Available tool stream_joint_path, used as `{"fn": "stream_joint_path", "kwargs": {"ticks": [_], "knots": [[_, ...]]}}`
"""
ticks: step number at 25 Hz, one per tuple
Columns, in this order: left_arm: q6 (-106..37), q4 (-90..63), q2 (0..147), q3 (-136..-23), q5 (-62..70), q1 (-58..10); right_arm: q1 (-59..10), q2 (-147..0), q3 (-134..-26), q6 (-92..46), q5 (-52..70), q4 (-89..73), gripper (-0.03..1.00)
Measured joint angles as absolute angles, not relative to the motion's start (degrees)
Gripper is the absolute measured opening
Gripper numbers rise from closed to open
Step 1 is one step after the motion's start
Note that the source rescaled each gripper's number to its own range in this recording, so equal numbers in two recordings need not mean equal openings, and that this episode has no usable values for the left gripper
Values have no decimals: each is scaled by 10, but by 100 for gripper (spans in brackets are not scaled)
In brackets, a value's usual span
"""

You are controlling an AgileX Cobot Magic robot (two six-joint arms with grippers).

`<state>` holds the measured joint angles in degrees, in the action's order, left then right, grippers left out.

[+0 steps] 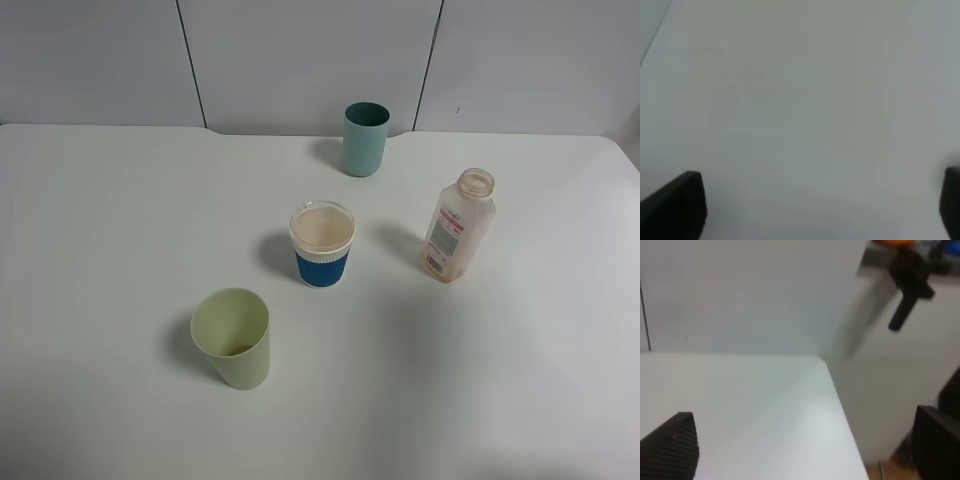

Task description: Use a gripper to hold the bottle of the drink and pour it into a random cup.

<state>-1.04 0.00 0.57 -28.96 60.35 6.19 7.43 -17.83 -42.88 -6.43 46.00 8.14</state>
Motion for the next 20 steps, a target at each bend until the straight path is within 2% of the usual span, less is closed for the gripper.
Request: {"fn": "stream_joint_path", "kwargs": {"ticks": [12,20], "knots": [[-10,0,6,-290,604,62,74,-12,-345,-34,539,56,76],[-10,0,6,-290,604,62,74,2,-301,-18,613,55,76]]}}
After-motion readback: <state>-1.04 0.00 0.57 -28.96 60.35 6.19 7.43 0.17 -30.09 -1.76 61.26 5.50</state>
